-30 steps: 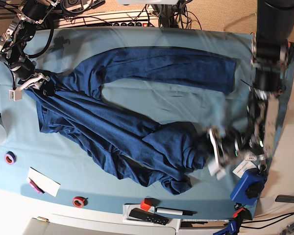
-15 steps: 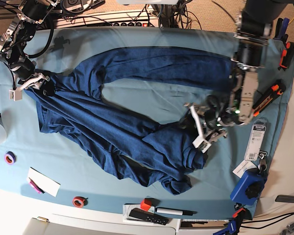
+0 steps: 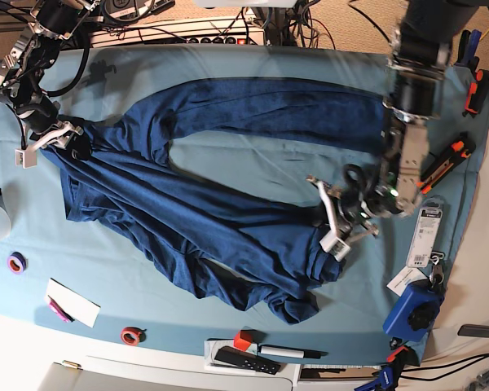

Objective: Layout the t-shirt on the table in an organized manner, then fold the t-shirt properly
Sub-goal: 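Drag the hem corner with the left gripper along the shirt edge and release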

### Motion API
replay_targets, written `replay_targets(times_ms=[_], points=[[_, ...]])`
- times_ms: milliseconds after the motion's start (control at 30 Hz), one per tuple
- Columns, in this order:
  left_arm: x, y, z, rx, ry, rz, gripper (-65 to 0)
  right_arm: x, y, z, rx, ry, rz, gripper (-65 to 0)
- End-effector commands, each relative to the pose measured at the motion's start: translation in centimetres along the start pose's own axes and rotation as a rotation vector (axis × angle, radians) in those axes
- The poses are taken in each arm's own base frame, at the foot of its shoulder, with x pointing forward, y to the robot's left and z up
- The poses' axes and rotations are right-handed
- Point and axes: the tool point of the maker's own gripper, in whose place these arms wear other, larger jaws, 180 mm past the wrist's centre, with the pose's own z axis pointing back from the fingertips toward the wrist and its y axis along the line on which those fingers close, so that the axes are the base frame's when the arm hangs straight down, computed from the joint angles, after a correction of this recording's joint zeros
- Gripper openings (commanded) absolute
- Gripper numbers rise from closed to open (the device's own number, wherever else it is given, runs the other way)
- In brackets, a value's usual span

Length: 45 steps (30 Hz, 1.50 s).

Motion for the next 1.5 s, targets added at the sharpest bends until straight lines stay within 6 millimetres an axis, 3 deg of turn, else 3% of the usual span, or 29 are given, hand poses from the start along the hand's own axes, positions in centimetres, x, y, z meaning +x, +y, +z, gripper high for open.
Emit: replay_targets(times_ms=[0, 367, 467, 533, 667, 833, 1000, 1467], points=[[2.8, 1.2, 1.1, 0.008, -0.060, -0.026, -65.0, 1.4, -0.1, 0.4, -0.001, -0.032, 0.020, -28.0], [5.2, 0.8, 6.7, -0.289, 0.065, 0.028, -65.0, 1.5, -0.1, 0.4, -0.001, -0.033, 0.020, -28.0], [7.0, -0.5, 8.9, -0.427, 0.047, 0.048, -65.0, 1.5, -0.1, 0.4, -0.002, -0.033, 0.020, -28.0], [10.5, -1.4, 11.0, -0.535, -0.094, 0.078, -65.0, 1.4, -0.1, 0.4, -0.001, -0.033, 0.020, -28.0], [12.8, 0.3, 12.6, -0.482, -0.121, 0.021, -65.0, 1.4, -0.1, 0.4, -0.002, -0.032, 0.021, -28.0], [14.4, 0.6, 13.1, -0.471, -0.144, -0.007, -65.0, 1.5, -0.1, 0.4, -0.002, -0.035, 0.020, -28.0], [12.9, 0.2, 12.5, -0.485, -0.122, 0.020, -65.0, 1.5, -0.1, 0.4, -0.002, -0.035, 0.020, -28.0], [3.4, -2.5, 10.3, -0.552, 0.020, 0.187, -65.0, 1.5, -0.1, 0.4, -0.002, -0.035, 0.021, -28.0]])
